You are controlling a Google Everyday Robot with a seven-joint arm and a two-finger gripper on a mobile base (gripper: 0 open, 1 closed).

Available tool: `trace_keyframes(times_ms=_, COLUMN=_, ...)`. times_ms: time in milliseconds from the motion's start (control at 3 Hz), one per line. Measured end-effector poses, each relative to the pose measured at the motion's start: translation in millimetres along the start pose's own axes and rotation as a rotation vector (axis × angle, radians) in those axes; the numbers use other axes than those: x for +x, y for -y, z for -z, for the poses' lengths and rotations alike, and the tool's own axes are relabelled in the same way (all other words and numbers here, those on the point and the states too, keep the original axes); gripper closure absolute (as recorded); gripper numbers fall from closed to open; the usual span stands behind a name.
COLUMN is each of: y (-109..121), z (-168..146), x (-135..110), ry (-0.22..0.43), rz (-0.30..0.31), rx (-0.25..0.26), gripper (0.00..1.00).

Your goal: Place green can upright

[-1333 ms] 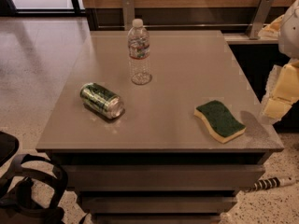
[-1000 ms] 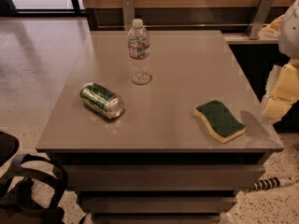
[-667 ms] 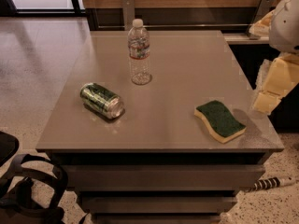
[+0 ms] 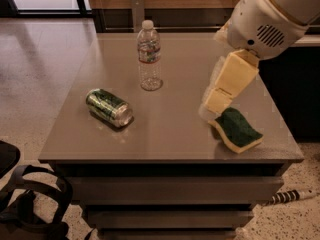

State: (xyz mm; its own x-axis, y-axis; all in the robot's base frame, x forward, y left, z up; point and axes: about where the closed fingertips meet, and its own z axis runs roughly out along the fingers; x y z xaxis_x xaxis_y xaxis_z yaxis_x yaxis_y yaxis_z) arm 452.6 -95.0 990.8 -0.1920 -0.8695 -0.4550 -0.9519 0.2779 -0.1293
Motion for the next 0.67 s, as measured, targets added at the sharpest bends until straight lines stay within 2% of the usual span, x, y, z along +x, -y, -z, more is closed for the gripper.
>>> trace_keyframes(times_ms=333, y=-9, z=-59, x=-66, ry=0.016, rz=-0.051, rx=-0.123, gripper=0.0)
trace_keyframes(times_ms=667, y=-7, z=-75, x=-91, ry=-0.019, rz=-0.067, rx=-0.126, gripper=0.0)
